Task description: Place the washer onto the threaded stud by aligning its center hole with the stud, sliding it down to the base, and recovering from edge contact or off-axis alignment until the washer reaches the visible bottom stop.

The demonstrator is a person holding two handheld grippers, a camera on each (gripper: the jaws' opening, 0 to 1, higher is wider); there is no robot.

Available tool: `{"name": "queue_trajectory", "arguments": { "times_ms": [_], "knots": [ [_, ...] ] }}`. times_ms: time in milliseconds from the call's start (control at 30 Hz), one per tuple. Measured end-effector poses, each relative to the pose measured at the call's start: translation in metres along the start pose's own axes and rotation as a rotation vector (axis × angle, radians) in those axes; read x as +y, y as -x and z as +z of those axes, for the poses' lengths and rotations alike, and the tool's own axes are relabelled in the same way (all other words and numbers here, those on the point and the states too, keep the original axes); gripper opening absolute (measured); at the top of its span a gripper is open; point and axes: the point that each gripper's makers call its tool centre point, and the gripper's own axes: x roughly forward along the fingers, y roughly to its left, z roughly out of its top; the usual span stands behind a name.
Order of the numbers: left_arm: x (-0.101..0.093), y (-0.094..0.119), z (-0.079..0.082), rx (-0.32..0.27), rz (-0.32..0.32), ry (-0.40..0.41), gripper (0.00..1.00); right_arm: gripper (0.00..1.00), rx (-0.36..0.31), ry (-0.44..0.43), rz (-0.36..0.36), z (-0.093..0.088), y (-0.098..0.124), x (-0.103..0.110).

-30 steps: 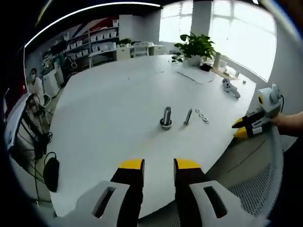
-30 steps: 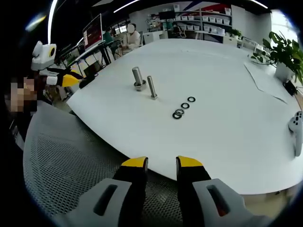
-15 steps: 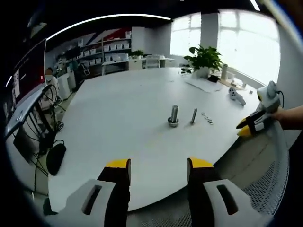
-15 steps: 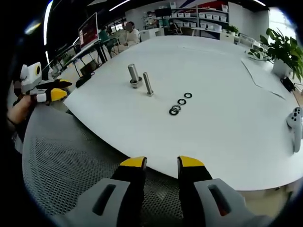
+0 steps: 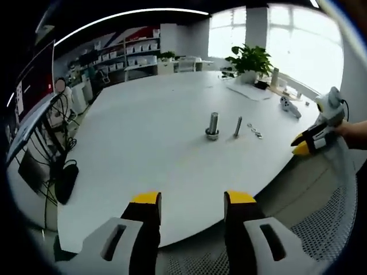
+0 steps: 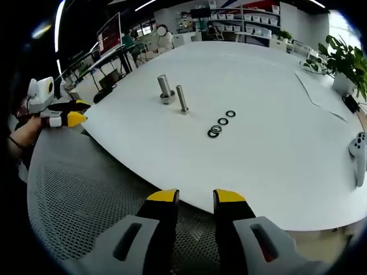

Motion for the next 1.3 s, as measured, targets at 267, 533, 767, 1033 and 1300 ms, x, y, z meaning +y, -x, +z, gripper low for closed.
{"name": "queue_trajectory", "arguments": {
  "times_ms": [267,533,767,1033,1300],
  "knots": [
    [0.008,-0.008,-0.004,-0.007,0.039,-0.005,0.38,0.27,-0.005,0.003,-0.009,0.000,0.000,-0.001],
    [0.013,-0.006,0.006,-0.072,0.073,-0.044,0.37,0.27,-0.003,0.027,0.014,0.001,-0.002,0.002],
    [0.016,-0.006,0.000,-0.049,0.081,-0.003,0.35,0.27,-0.021,0.046,0.041,0.005,0.000,0.006],
    [0.015,-0.006,0.001,-0.058,0.070,0.011,0.37,0.28,0.062,0.066,0.156,0.005,-0.002,-0.005],
    [0.017,-0.006,-0.001,-0.051,0.077,0.043,0.32,0.30,0.067,0.125,0.140,0.030,-0.008,-0.030]
  ]
}}
